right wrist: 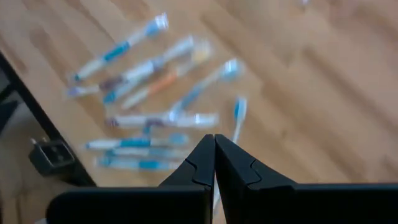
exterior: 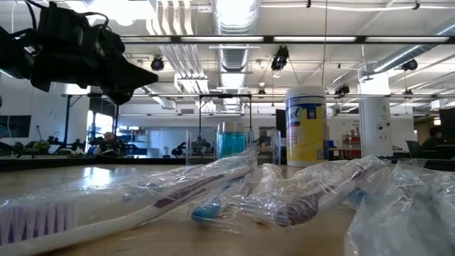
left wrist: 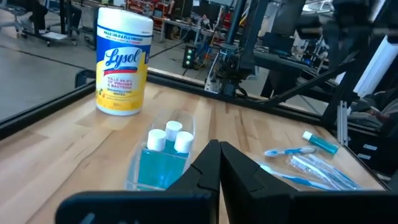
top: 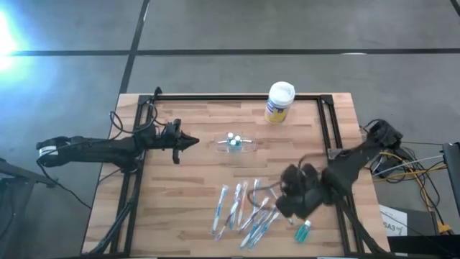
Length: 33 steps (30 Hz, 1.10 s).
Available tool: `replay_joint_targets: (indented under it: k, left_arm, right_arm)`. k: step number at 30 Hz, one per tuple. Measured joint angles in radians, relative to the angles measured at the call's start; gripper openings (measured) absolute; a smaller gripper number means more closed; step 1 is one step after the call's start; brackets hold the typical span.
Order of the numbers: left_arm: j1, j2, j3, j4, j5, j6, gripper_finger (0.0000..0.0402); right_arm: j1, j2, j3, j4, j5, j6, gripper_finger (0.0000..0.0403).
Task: Pick & Place toothbrushing station
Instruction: Put the blue mouthwash into the transparent organizer
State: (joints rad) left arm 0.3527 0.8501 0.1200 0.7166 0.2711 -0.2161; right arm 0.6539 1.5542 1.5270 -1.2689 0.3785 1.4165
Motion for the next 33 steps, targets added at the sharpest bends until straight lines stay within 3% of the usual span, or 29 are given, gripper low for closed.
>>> replay_joint_targets:
  k: [6, 11, 24, 33]
  left_arm:
    - [-0.001, 0.0, 0.015, 0.006, 0.022, -0.03, 0.0013]
    - [-0.001, 0.0, 0.019, 0.008, 0.028, -0.031, 0.0012]
    - [-0.002, 0.0, 0.018, 0.008, 0.054, -0.017, 0.0015]
    - [-0.002, 0.0, 0.017, 0.008, 0.092, -0.021, 0.0008]
  right_arm:
    - [0.105, 0.162, 0.069, -0.089, -0.112, 0.245, 0.0011]
    - [0.148, 0.245, 0.101, -0.088, -0.187, 0.421, 0.0051]
    - [0.173, 0.363, 0.155, -0.072, -0.323, 0.598, 0.0208]
    - [0.195, 0.425, 0.153, -0.054, -0.44, 0.708, 0.0246]
